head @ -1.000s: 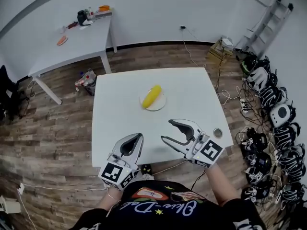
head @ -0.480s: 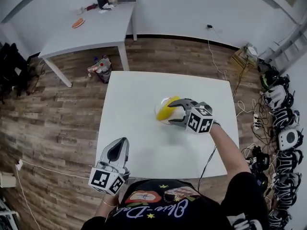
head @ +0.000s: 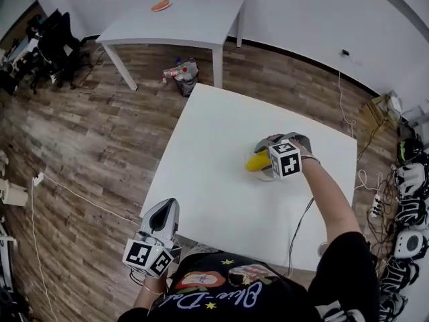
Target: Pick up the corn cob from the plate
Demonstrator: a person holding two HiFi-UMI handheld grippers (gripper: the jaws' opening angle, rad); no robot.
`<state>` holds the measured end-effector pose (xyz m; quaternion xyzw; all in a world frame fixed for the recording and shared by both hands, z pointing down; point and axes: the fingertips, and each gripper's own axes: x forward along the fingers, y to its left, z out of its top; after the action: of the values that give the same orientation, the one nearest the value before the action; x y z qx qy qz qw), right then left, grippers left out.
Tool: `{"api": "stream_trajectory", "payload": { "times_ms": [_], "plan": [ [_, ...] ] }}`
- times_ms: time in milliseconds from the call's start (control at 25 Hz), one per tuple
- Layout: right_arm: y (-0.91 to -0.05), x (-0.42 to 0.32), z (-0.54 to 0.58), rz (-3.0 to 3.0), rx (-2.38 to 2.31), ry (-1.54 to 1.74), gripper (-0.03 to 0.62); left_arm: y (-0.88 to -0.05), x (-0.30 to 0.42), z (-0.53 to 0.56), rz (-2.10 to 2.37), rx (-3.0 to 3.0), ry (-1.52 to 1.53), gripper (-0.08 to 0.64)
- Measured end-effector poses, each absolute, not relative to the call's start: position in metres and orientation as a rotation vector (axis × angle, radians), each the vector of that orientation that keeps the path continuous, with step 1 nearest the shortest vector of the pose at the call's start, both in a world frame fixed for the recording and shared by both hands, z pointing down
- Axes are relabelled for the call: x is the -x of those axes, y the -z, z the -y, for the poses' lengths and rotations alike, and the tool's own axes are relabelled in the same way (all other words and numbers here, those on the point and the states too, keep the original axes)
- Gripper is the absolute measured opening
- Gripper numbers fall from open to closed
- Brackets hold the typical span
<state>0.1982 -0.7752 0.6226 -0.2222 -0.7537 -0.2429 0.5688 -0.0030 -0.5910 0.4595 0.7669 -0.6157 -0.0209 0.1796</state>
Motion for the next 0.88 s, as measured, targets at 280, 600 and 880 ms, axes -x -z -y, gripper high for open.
{"api": "stream_trajectory", "payload": {
  "times_ms": [280,600,880],
  "plan": [
    [-0.66,-0.229,0.772,1.638,0.611,0.443,0.235,-0.475,0.02,0.559,1.835,-2.057,0.083,-0.003],
    [-0.663,-0.196,0.777,1.632,0.652,0.458,0.237,-0.474,0.04,0.545,1.916,-2.0,0.106,-0.005],
    [-0.662,-0.204,0.779,1.649,0.629,0.461,0.236,-0.473,0.016,0.557,1.857,-2.049,0.105,-0.003]
  ]
}}
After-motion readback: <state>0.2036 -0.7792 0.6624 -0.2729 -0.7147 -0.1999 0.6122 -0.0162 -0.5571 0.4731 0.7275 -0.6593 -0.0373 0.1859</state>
